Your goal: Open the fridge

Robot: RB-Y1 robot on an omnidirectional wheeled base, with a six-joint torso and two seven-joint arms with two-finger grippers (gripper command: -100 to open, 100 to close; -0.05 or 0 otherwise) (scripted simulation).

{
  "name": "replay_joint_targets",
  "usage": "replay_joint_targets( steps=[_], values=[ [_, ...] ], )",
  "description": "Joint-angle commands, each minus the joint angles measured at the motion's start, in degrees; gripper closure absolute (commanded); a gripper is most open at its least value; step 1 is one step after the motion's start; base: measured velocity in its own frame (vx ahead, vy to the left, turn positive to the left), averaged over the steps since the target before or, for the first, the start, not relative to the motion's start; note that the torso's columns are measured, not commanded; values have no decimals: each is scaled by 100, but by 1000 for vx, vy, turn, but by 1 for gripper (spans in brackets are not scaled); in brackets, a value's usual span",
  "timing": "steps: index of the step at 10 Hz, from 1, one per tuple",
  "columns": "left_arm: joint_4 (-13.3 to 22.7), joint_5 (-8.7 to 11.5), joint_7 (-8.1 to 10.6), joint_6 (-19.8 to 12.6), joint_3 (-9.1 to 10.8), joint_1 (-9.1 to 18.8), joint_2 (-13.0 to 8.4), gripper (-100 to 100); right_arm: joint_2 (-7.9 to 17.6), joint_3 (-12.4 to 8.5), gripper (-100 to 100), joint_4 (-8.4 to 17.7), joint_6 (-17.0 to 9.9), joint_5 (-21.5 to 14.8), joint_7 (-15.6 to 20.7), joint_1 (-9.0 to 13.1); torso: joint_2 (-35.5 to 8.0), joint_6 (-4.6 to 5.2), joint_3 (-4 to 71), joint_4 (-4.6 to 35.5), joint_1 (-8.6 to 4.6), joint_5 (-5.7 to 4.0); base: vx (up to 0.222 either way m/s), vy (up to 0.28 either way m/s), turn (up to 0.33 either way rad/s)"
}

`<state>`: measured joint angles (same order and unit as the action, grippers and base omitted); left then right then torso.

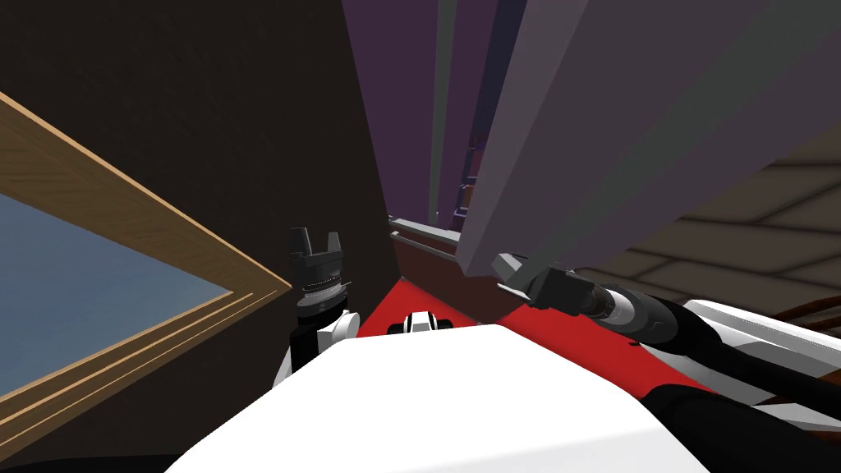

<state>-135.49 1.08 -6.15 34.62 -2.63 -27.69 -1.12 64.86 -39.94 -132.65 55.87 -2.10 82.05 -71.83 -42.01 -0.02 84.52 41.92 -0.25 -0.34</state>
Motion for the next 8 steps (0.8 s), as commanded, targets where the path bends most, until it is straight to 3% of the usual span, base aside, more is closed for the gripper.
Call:
replay_joint_targets(
  steps=[1, 3, 8],
  values=[
    [0, 0, 0, 0, 0, 0, 0, 0, 234, -18, 100, 321, 463, 122, 190, -215, -1, -1, -1, 4, 4, 3, -55, -13, 5],
    [0, 0, 0, 0, 0, 0, 0, 0, 234, -18, 100, 321, 695, 122, 190, -215, 2, -3, 1, 3, 7, 3, -37, -12, -4],
    [0, 0, 0, 0, 0, -1, 0, 0, 665, -190, 100, 896, 1581, 450, 542, -605, -14, -1, -7, 14, 18, 10, -50, -11, 8]
  ],
)
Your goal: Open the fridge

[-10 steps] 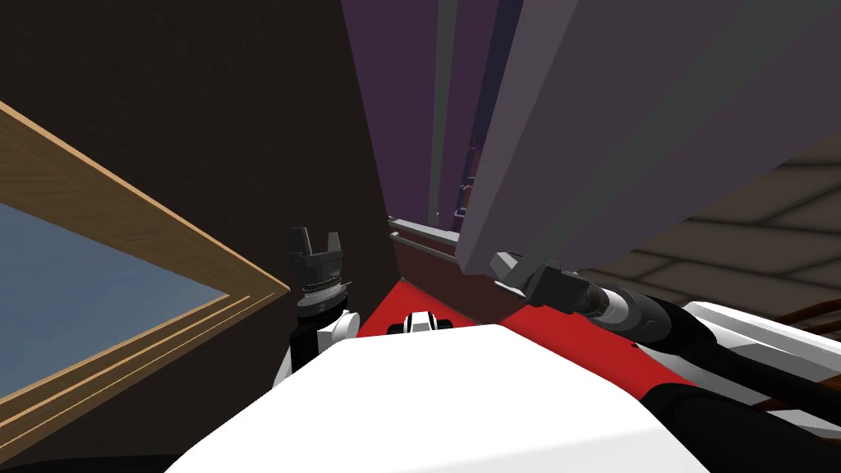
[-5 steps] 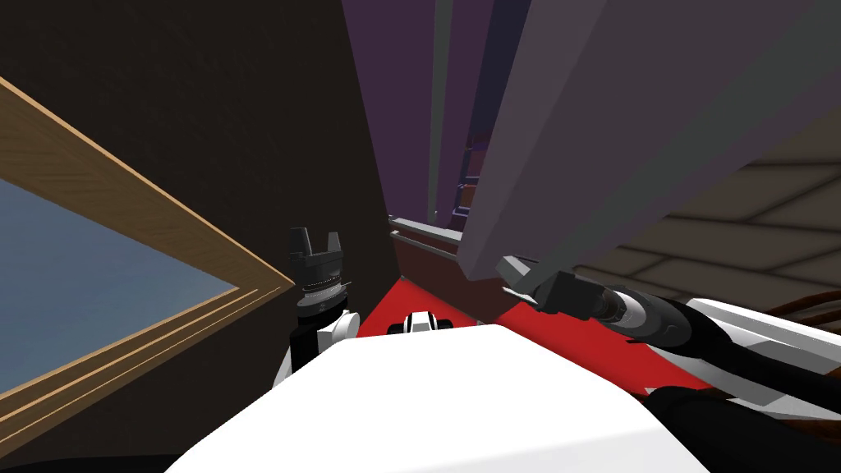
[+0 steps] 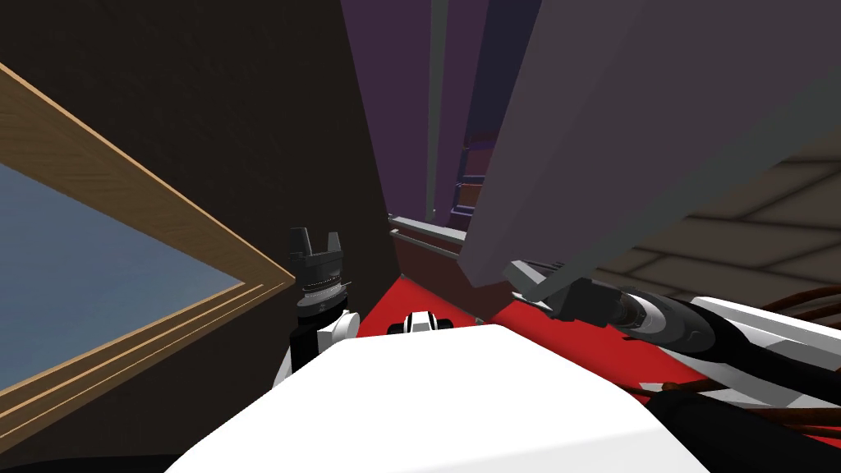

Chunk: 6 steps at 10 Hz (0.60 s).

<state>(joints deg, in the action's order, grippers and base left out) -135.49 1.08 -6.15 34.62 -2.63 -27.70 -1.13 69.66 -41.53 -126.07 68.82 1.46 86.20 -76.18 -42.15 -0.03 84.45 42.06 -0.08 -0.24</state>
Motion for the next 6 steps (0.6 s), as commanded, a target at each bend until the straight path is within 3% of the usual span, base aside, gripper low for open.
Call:
replay_joint_targets(
  steps=[1, 3, 5, 6],
  values=[
    [0, 0, 0, 0, 0, 0, 0, 0, 185, -31, 100, 237, 468, 93, 128, -170, -2, 2, 5, 2, -5, 3, -50, -7, 2],
    [0, 0, 0, 0, 0, 0, 0, 0, 193, -15, 100, 261, 457, 106, 151, -125, -1, 1, 11, 10, 17, 16, -13, -9, -4],
    [0, 0, 0, 0, 0, 0, 0, 0, 498, -42, 100, 590, 903, 118, 354, -302, -8, 1, 14, 14, 4, 19, -71, -60, 69],
    [0, 0, 0, 0, 0, 1, 0, 0, 498, -42, 100, 590, 1004, 118, 354, -302, -25, 4, -1, 16, -24, 6, -84, -60, 38]
  ],
)
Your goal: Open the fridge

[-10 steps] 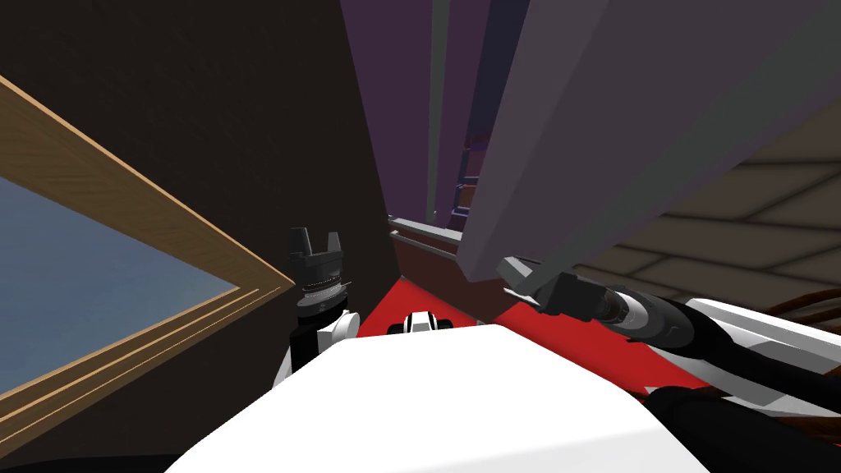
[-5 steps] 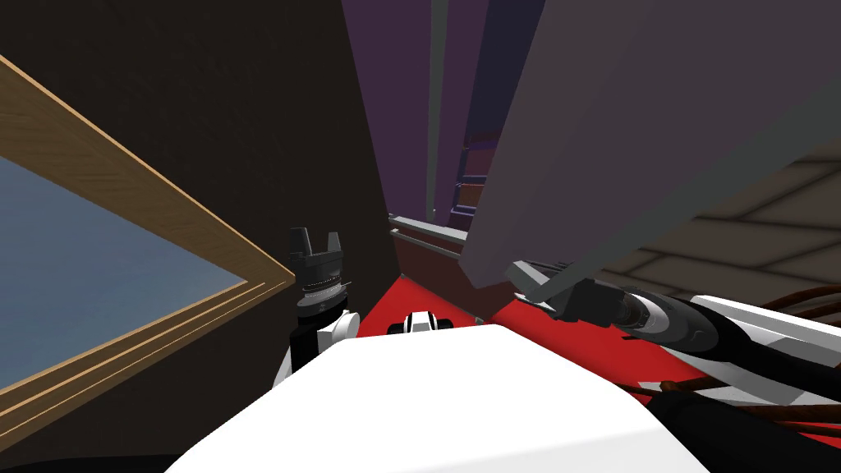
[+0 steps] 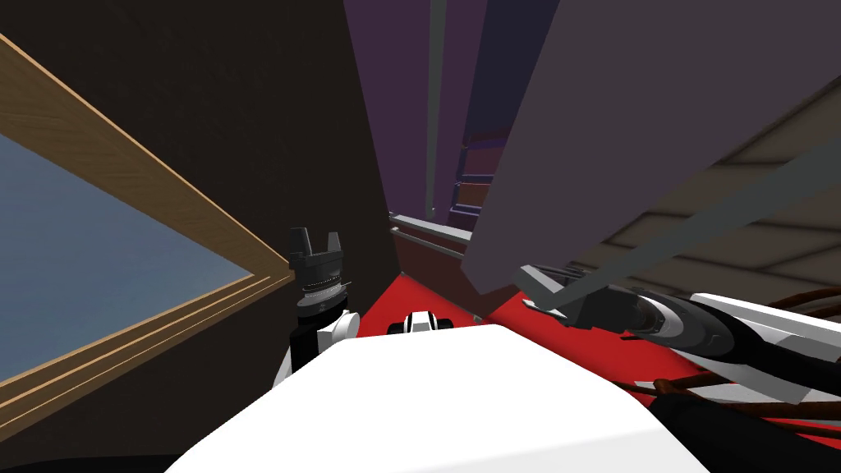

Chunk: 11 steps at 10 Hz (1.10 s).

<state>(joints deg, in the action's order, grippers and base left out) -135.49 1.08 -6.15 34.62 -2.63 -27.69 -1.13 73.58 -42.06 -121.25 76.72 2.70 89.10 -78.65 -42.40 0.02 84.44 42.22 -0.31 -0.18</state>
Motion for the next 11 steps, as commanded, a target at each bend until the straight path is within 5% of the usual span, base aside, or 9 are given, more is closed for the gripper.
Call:
replay_joint_targets(
  steps=[1, 9, 10, 11],
  values=[
    [0, 0, 0, 0, 0, 0, 0, 0, 257, 0, 100, 273, 439, 0, 164, -143, 0, 7, -1, 5, -1, -2, -65, -48, 31],
    [0, 0, 0, 0, 0, -1, 0, 0, 1015, -55, 100, 1094, 1721, 35, 664, -581, 24, 1, 12, -6, 17, 1, -74, -55, 45],
    [0, 0, 0, 0, 0, -1, 0, 0, 925, -326, -100, 1027, 1609, 137, 344, -487, 23, -1, 8, -8, 23, 0, -52, -20, -30],
    [0, 0, 0, 0, 0, -1, 0, 0, 925, -326, -100, 1027, 1609, 137, 344, -487, 31, -8, 24, -2, 41, 18, -27, 11, -25]
  ],
)
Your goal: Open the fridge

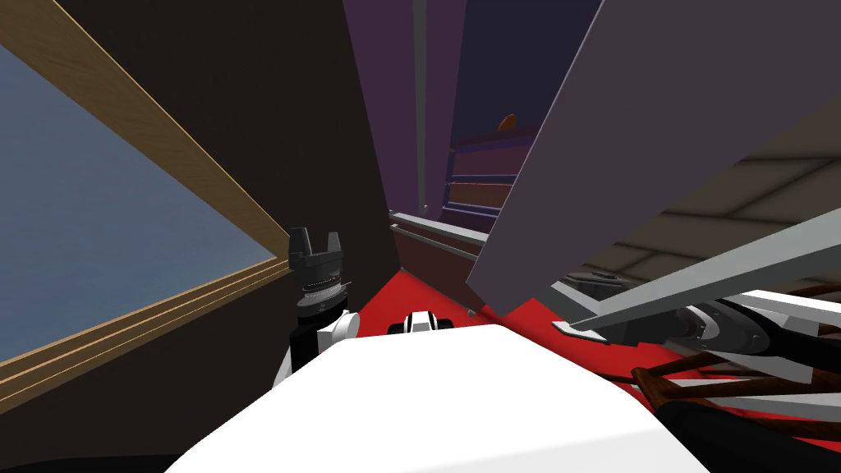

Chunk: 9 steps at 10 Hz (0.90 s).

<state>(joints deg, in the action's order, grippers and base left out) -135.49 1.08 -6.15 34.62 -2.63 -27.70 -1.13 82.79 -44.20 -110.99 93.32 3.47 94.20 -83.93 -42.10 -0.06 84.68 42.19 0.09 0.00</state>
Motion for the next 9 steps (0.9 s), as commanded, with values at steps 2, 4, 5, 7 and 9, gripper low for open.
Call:
replay_joint_targets(
  steps=[2, 4, 5, 7, 9],
  values=[
    [0, 0, 0, 0, -1, 0, 0, 0, 12, -356, -100, 39, -39, 147, -433, 83, 15, -5, 17, -1, 18, 15, -12, 21, -19],
    [0, 0, 0, 0, -1, 0, 0, 0, 19, -599, -100, 77, -27, 234, -700, 126, -3, -6, 53, 15, 27, 60, -24, 33, -18],
    [0, 0, 0, 0, -1, 0, 0, 0, 19, -599, -100, 77, -27, 234, -700, 126, -3, -3, 77, 21, 33, 82, -20, 11, -1],
    [0, 0, 0, 0, 0, 0, 0, 0, 26, -842, -100, 115, -14, 322, -967, 169, -2, -4, 105, 33, 59, 116, -22, 12, -27],
    [0, 0, 0, 0, 0, 0, 0, 0, 26, -842, -100, 115, -14, 322, -967, 169, 5, -18, 126, 47, 95, 152, -15, 1, -8]
  ],
)
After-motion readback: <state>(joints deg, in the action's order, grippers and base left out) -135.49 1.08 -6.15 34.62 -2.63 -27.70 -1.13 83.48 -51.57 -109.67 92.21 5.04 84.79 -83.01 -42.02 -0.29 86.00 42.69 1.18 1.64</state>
